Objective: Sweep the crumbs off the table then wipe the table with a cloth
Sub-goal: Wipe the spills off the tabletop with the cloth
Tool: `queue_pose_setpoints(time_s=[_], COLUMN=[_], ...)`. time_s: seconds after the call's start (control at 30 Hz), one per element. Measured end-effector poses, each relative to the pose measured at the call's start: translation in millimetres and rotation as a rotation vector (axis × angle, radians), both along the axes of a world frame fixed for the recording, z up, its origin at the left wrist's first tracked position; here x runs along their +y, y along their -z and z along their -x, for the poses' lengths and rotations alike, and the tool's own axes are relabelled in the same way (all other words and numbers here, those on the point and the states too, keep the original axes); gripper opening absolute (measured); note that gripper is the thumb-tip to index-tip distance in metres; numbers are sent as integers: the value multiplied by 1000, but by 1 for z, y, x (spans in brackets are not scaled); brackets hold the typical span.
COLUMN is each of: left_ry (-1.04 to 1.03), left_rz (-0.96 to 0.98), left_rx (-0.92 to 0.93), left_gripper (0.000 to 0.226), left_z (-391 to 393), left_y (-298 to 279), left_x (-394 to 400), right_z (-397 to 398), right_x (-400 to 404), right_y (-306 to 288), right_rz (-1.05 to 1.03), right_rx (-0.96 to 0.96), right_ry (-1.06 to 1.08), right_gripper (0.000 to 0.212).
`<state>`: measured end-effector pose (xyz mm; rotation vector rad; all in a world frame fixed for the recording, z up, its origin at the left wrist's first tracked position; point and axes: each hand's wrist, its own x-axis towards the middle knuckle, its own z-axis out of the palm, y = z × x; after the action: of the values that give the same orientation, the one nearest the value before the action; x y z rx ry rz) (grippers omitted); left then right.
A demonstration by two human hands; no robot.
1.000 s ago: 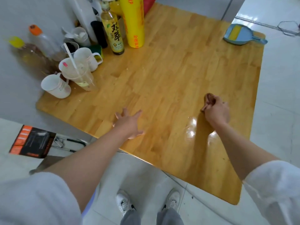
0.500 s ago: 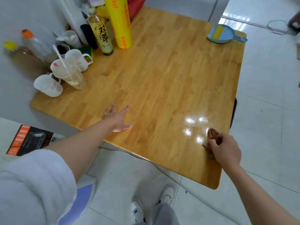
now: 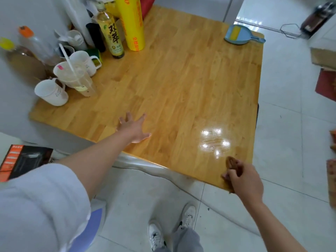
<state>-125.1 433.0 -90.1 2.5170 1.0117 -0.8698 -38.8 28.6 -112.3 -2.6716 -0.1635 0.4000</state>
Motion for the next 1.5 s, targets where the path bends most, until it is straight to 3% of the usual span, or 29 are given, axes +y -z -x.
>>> queue_pose_setpoints(time_s=[0.13,0.37,0.57,0.77,0.9,1.03,1.13,1.23,1.33,1.4,1.5], left_ry=[6,17,-136,-230,-131,-121,-81,-30,206,342,271], left_rz=[-32,-38,-180,-37,-67,-91,-88,-35,38,54,145], left_rx=[-42,-296,-191,-278,-290,-227,-139,-204,-204,-119,-30], left_gripper=[94,48,54,59,22,33,42,34,30,40,61], left_z=[6,54,129,161,158,148,116,73,31,8,-12], left_y=[2,6,5,2,7,3,-11,-15,-17,-17,-19], left_x=[0,34,123,182,183,168,124,52,-27,-68,-111], right_z=[8,50,83,120,138,133,105,71,42,28,9], right_x=[12,205,349,476,511,485,423,346,252,190,107], right_y=[-2,16,16,17,22,20,19,17,12,10,5], right_rz=[37,-97,-144,-198,-200,-177,-173,-129,-66,-32,-8], right_rx=[-56,-59,-74,-79,-65,-60,-79,-30,-14,-7,37], right_ry=[9,-383,-643,-823,-916,-985,-917,-804,-630,-539,-421], right_gripper=[28,28,29,25,32,33,27,27,30,32,35])
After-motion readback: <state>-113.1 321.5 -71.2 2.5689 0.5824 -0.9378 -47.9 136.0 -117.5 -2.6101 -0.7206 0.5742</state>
